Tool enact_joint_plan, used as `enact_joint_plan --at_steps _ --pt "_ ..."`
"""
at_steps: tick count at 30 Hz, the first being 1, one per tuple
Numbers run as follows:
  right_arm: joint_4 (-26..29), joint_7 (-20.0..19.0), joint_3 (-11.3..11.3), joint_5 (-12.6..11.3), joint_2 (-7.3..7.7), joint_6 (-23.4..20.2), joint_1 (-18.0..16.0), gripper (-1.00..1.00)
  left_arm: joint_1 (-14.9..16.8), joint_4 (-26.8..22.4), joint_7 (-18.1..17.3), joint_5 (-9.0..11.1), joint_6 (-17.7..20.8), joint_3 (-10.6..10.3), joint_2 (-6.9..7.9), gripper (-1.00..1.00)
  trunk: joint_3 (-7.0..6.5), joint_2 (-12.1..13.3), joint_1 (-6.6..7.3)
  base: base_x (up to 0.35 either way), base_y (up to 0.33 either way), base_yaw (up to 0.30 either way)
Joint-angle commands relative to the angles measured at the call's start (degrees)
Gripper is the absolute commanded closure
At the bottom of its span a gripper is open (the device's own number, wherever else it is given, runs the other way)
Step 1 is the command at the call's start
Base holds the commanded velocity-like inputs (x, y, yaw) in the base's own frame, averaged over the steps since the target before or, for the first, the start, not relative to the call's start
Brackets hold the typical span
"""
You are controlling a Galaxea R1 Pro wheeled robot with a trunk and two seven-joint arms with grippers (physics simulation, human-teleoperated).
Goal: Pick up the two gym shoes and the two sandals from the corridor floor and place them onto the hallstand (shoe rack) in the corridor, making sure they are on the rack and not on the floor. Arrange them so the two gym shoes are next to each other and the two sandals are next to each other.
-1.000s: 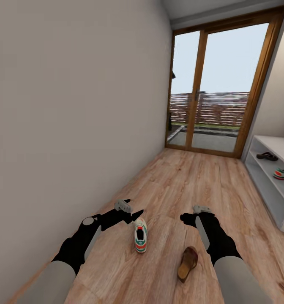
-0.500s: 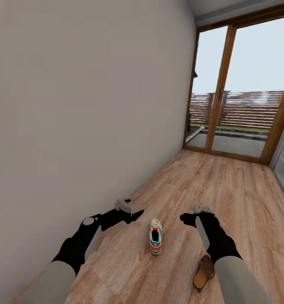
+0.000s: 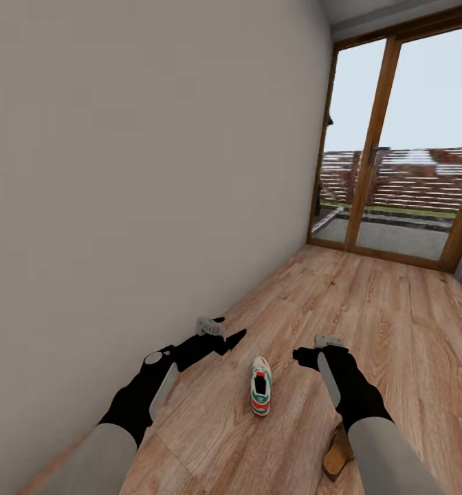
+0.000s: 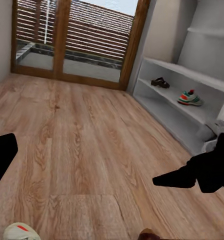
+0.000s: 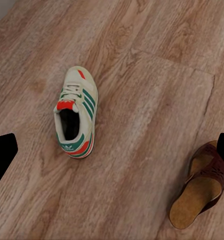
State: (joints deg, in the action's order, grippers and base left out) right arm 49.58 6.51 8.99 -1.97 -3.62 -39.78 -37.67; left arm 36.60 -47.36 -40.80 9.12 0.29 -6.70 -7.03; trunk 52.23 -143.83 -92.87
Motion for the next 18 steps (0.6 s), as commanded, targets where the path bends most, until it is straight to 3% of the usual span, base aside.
enact_joint_plan --at_steps 1,2,6,18 --pt "0.05 0.25 0.11 -0.22 -0.05 -0.22 -0.03 -1.00 0.06 0.03 -0.10 1.25 0.04 -0.07 -0.02 -1.00 0.06 -0.03 0.01 0.000 0.000 0.003" --pt "0.00 0.26 0.09 -0.22 -0.08 -0.13 -0.03 -1.00 0.09 0.02 -0.07 2.71 0.05 -0.07 -0.05 -1.00 0.06 -0.03 0.01 0.000 0.000 0.002" --pt "-0.15 0.23 0.07 -0.22 -0.20 1.69 -0.03 -1.00 0.13 0.00 0.01 5.01 0.04 -0.06 -0.07 -1.00 0.06 -0.03 0.01 0.000 0.000 0.000" --pt "-0.28 0.17 0.06 -0.22 -0.33 3.27 -0.03 -1.00 0.14 -0.02 -0.11 5.38 -0.03 -0.15 0.08 -1.00 0.06 -0.03 0.01 0.007 0.002 0.000"
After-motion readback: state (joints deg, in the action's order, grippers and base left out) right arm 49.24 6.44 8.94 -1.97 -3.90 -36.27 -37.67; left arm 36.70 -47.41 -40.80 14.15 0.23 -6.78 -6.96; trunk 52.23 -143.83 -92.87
